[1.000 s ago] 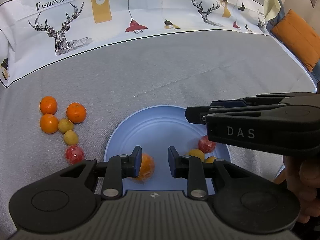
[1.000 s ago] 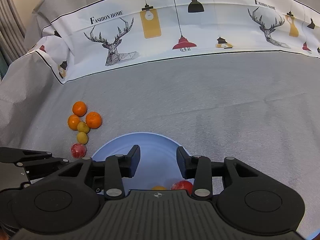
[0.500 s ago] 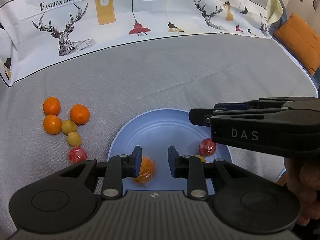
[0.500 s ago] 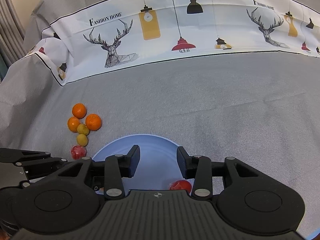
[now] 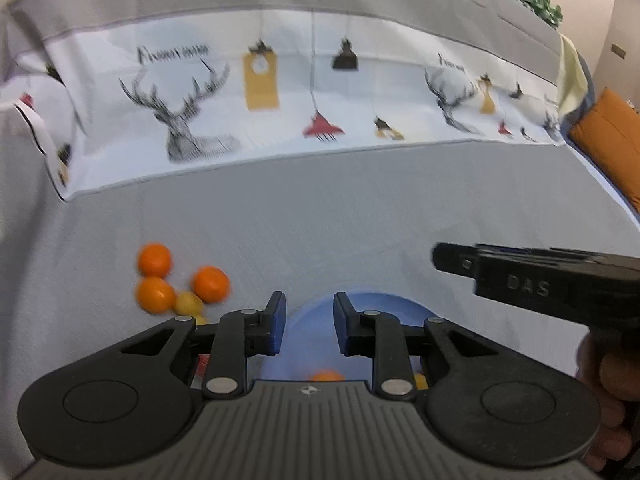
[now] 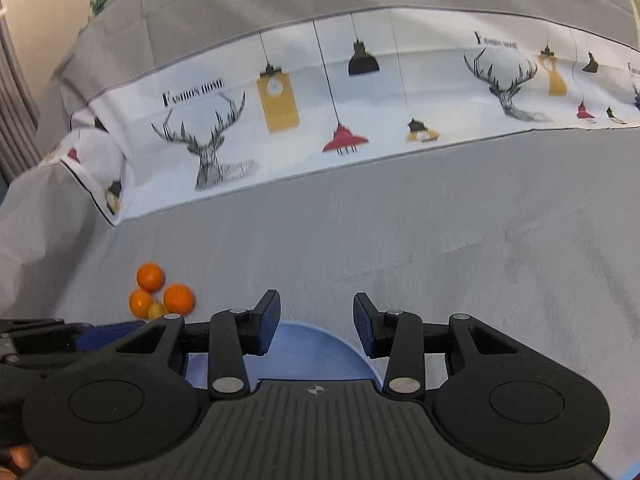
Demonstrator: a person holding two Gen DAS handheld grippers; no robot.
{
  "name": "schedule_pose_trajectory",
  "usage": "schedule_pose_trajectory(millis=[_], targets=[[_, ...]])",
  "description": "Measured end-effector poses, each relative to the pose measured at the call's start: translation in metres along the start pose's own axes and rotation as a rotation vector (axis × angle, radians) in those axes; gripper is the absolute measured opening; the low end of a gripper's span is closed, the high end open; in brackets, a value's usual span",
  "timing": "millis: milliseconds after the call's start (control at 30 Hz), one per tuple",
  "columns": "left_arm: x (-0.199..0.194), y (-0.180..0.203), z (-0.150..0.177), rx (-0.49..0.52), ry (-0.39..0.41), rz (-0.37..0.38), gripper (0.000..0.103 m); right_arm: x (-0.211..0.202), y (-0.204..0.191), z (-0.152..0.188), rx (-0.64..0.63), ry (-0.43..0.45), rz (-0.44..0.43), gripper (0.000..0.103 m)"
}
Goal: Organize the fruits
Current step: 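Move both open tools back toward the fruit cluster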
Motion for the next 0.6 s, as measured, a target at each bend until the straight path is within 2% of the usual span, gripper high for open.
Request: schedule_pose_trajectory(millis=[200, 333, 433, 500, 600], targets=[[-0.016, -0.026, -0.031, 0.047, 0.028, -0.058, 0.028, -0.010, -0.008, -0.010, 0.008, 0.064, -0.048, 0.033], [-0.022, -0.054, -0.049, 0.041, 0.069, -0.090, 0.028, -0.014, -0.016, -0.013, 0.002, 0.084, -0.074, 0.032], [-0.017, -0.073, -0.039, 0.008, 0.085, -0.094, 0.028, -0.014, -0.025, -0.012, -0.014, 0.089, -0.091, 0.032], [-0.006, -0.086, -0.029, -0.049, 0.018, -0.103, 0.028, -0.014, -0.033, -0.011, -0.034, 0.090, -0.108, 0.032], [-0.007, -0.095, -0.033, -0.095, 0.043, -0.087, 0.028, -0.013, -0.048, -0.007, -0.077, 0.090, -0.141, 0.032]])
Point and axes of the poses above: each gripper's, at about its wrist camera, not at the fingertips, and x roughly the way its jaws point, y to its right, z to its underside, the point moved 10 cm from there along x, roughly the way its jaws point, and after that the axes turned 10 degrees about z, right-handed, at the moved point
